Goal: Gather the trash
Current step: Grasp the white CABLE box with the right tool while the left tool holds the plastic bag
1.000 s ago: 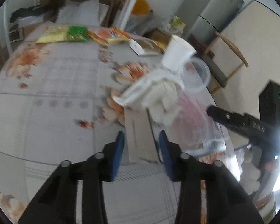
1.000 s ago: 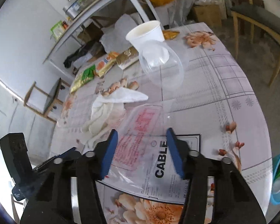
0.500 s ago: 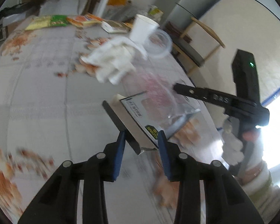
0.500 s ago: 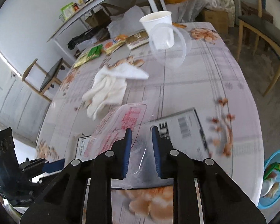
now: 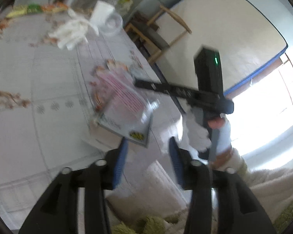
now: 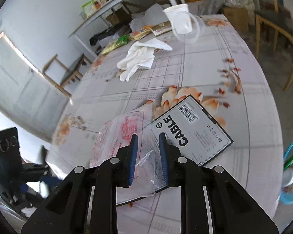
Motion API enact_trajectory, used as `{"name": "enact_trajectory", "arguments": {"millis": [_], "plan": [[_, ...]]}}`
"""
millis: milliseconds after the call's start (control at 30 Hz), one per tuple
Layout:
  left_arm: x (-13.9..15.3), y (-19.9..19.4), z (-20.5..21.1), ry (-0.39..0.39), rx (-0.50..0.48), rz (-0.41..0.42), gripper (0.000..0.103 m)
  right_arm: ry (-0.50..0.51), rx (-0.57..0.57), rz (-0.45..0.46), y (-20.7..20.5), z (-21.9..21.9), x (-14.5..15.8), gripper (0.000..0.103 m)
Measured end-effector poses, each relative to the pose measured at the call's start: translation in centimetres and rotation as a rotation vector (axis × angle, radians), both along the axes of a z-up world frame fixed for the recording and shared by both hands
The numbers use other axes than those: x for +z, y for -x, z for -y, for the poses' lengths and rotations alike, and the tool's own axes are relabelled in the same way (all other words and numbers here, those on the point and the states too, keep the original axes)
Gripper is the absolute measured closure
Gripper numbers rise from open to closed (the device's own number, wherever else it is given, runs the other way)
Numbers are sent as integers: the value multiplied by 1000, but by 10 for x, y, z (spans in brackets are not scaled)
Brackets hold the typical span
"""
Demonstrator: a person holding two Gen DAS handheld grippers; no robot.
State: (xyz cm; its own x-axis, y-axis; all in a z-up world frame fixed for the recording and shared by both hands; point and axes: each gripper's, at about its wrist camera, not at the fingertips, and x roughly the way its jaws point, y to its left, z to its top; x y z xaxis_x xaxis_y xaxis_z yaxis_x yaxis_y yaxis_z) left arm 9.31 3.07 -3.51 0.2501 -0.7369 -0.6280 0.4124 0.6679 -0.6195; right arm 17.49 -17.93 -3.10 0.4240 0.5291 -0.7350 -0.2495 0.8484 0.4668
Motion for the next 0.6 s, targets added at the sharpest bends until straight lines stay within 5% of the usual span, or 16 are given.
{"name": "enact_trajectory", "arguments": {"millis": [167, 300, 433, 533, 600], "plan": [[6, -30, -2, 7, 116, 24, 31, -242, -147, -32, 15, 37, 0, 60], [-20, -69, 5, 100, 150, -132, 28, -338, -272, -59, 35, 64, -7, 52], [-46, -101, 16, 156, 164, -261, 28, -410, -331, -132, 46, 76, -26, 52], [-52, -114, 27, 149, 175, -274, 29, -412, -341, -154, 41, 74, -33, 52], [-53, -119, 33, 120, 183, -258, 44, -414, -340, -163, 38, 70, -36, 52]]}}
